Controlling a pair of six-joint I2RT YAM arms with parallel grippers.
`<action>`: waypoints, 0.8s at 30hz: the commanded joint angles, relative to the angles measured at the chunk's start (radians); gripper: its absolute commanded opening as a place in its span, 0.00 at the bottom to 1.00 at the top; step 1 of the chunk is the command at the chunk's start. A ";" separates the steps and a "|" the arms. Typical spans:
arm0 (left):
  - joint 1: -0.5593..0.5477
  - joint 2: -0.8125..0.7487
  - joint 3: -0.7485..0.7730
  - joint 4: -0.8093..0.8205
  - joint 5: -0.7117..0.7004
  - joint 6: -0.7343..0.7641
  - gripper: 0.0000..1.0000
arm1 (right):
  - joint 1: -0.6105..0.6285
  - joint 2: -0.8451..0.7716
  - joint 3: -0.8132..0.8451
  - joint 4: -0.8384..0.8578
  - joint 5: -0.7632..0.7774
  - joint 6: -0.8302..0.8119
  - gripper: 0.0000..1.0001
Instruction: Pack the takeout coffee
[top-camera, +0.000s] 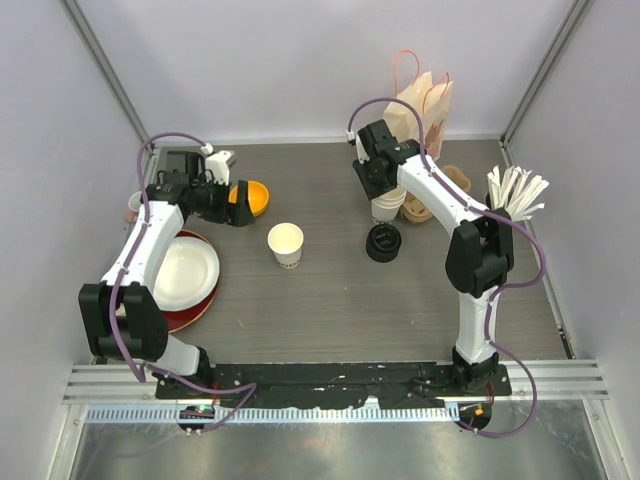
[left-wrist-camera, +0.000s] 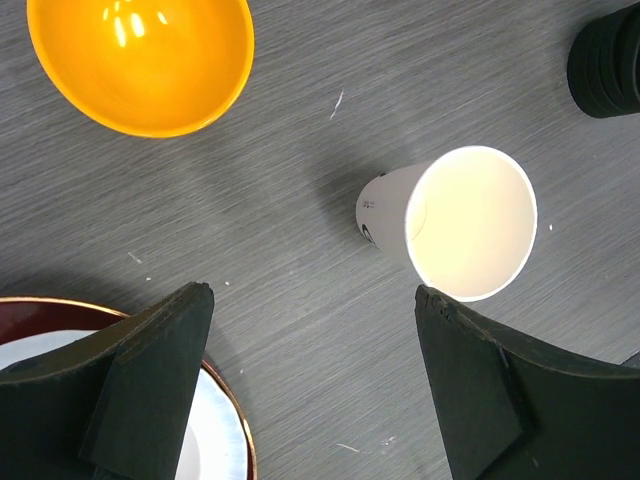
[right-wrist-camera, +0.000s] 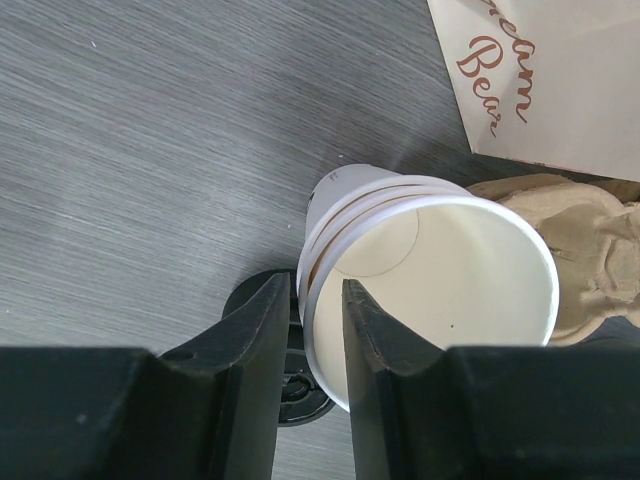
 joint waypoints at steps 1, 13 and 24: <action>-0.002 -0.019 0.007 0.006 0.006 0.013 0.87 | 0.001 -0.064 0.049 0.005 0.023 0.005 0.33; -0.002 -0.027 0.005 0.008 -0.003 0.025 0.87 | 0.000 -0.092 0.053 -0.002 0.027 0.005 0.34; -0.002 -0.028 0.008 0.006 -0.010 0.030 0.87 | 0.001 -0.093 0.034 -0.012 0.037 -0.007 0.24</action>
